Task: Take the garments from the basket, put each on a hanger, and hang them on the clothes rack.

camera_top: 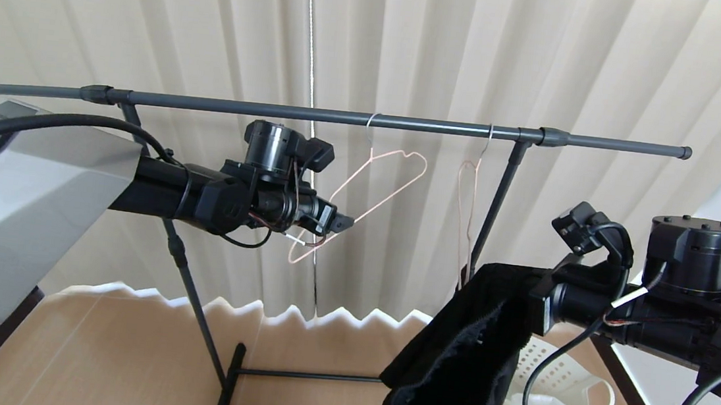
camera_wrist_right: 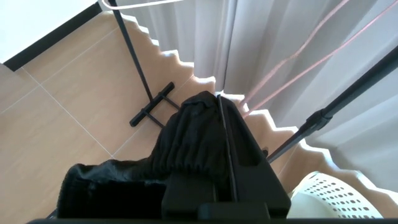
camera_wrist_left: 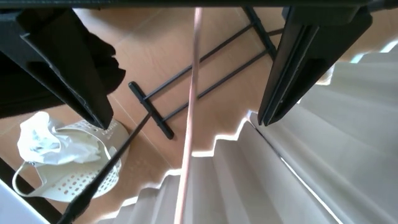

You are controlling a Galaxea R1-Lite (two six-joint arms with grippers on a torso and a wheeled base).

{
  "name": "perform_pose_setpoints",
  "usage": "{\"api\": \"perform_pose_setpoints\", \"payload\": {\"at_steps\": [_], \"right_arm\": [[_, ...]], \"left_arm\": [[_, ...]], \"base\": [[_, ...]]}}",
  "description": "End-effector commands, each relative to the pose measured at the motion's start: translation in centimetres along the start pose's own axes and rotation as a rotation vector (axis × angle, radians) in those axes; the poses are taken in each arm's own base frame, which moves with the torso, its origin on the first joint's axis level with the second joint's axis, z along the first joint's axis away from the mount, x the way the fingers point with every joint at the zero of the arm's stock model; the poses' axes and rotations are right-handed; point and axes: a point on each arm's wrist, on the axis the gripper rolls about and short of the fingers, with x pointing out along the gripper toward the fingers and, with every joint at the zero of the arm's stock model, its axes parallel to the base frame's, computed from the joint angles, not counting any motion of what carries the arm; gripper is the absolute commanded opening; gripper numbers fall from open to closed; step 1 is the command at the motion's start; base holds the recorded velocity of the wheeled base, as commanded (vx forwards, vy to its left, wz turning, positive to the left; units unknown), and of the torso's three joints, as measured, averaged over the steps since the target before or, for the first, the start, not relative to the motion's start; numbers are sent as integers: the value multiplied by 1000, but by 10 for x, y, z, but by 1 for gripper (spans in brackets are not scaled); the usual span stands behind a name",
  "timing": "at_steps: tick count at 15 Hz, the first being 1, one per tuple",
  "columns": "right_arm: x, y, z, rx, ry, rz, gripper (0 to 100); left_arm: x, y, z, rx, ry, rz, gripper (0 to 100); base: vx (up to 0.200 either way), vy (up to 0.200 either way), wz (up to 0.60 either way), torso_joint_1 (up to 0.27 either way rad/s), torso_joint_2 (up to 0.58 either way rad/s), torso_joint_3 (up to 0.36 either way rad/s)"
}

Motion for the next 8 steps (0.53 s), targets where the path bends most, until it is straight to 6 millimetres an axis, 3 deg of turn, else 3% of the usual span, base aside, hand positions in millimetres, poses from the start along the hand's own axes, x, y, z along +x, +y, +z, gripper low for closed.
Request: {"api": "perform_pose_setpoints", "payload": {"at_steps": [1, 8], "right_arm": [[0, 0, 0, -1, 0, 1, 0], [2, -1, -1, 2, 5, 0, 0]], "left_arm": [[9, 1, 3, 6, -14, 0, 100], [38, 4, -3, 51, -19, 12, 100]], "base": [[0, 0, 0, 0, 0, 0], [0, 0, 0, 0, 0, 0]]}}
